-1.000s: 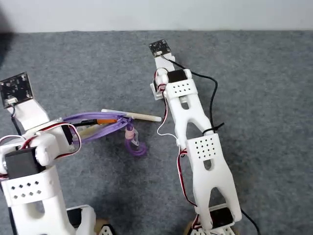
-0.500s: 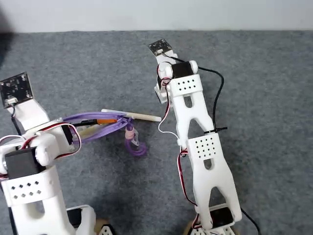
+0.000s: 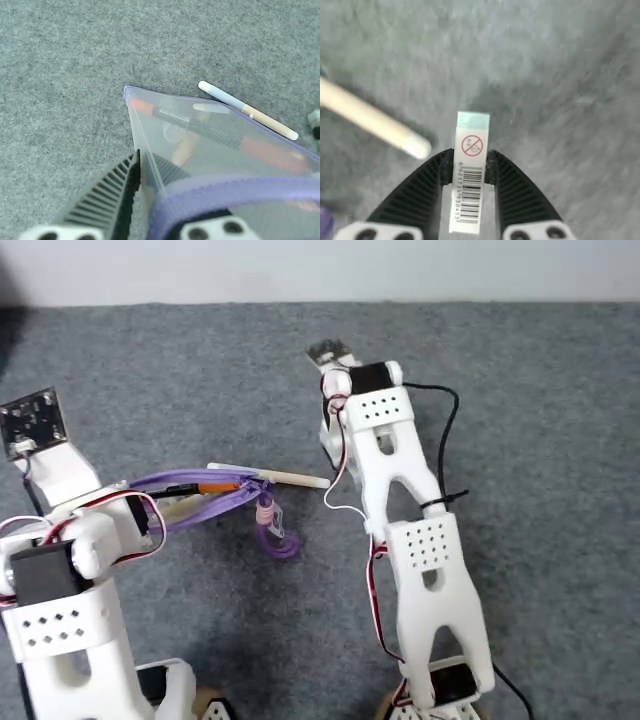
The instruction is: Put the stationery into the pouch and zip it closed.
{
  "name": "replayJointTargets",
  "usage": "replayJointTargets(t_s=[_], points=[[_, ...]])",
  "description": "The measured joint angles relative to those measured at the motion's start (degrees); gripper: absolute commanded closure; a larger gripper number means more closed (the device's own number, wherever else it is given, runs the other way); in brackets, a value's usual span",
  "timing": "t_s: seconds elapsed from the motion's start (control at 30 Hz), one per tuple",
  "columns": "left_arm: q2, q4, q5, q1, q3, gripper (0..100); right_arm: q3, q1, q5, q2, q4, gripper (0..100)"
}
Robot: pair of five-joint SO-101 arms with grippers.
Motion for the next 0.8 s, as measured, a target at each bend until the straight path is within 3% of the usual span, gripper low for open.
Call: replayJointTargets(t_s=[0.2,0.3,0.5,0.8], points=[[0.0,0.0,0.0,0.0,0.0,99,4.4,-0.1,0.1,-1.1,0.0,81.2],[0.0,0.0,0.0,0.0,0.0,99,4.4,0.1,0.1,-1.1,0.0,83.5],[0.1,0.0,0.0,0.0,0.0,99,4.4,-0.1,0.1,-0.5,0.0,99.1],[0.0,0.0,0.0,-0.1,0.8,99,1.5,-0.1,0.1,-0.4,0.0,99.1]])
